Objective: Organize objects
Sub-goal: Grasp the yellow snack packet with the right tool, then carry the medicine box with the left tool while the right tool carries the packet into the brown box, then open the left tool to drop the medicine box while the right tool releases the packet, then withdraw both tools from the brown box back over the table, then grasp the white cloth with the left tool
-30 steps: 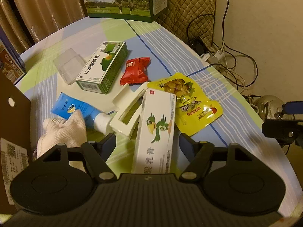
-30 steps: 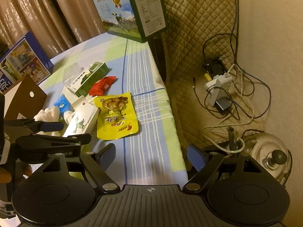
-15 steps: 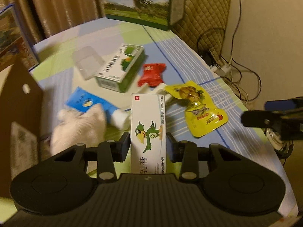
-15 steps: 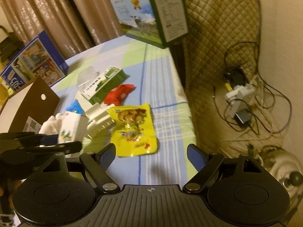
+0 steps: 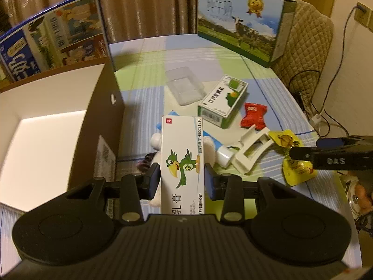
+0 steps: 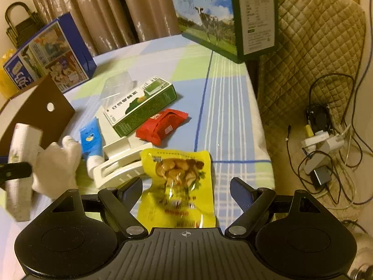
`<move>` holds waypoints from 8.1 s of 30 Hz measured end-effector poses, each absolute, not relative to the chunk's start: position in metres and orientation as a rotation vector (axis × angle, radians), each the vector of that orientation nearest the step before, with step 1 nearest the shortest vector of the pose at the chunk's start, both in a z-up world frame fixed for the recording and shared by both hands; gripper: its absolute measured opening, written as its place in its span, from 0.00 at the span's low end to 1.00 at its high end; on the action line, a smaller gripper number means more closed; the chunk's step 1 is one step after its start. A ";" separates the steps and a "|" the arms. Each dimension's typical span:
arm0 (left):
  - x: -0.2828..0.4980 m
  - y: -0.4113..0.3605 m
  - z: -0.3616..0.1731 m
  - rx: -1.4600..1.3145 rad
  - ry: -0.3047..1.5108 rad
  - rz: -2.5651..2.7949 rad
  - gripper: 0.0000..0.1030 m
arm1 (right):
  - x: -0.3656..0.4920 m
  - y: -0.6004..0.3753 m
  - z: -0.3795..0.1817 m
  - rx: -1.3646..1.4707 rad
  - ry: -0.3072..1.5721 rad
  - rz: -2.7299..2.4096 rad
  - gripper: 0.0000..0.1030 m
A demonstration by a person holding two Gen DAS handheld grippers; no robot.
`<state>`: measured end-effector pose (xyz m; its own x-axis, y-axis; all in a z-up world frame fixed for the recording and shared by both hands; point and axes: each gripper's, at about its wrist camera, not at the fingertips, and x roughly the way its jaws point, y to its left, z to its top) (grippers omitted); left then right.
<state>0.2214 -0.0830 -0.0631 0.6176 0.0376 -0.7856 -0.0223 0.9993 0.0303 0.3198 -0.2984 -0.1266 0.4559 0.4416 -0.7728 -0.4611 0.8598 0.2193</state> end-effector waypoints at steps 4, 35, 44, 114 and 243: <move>0.219 -0.081 -0.064 0.014 0.910 0.052 0.34 | 0.329 -0.288 -0.137 -0.033 0.964 0.557 0.77; 0.163 -0.053 -0.024 -0.039 0.850 -0.006 0.34 | 0.222 -0.262 -0.064 0.087 0.896 0.694 0.53; 0.149 0.026 0.008 -0.046 0.789 -0.014 0.34 | 0.185 -0.176 -0.017 0.155 0.825 0.793 0.53; 0.208 0.259 -0.041 -0.099 1.054 0.111 0.81 | 0.195 0.088 -0.058 -0.106 0.997 0.728 0.78; 0.257 -0.102 -0.103 0.290 0.941 -0.102 0.23 | 0.271 -0.304 -0.083 0.134 1.053 0.374 0.79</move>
<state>0.2571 -0.1024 -0.1027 0.5876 0.0399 -0.8082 0.2117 0.9564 0.2012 0.2714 -0.3038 -0.0826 0.4385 0.3635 -0.8219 -0.2363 0.9290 0.2848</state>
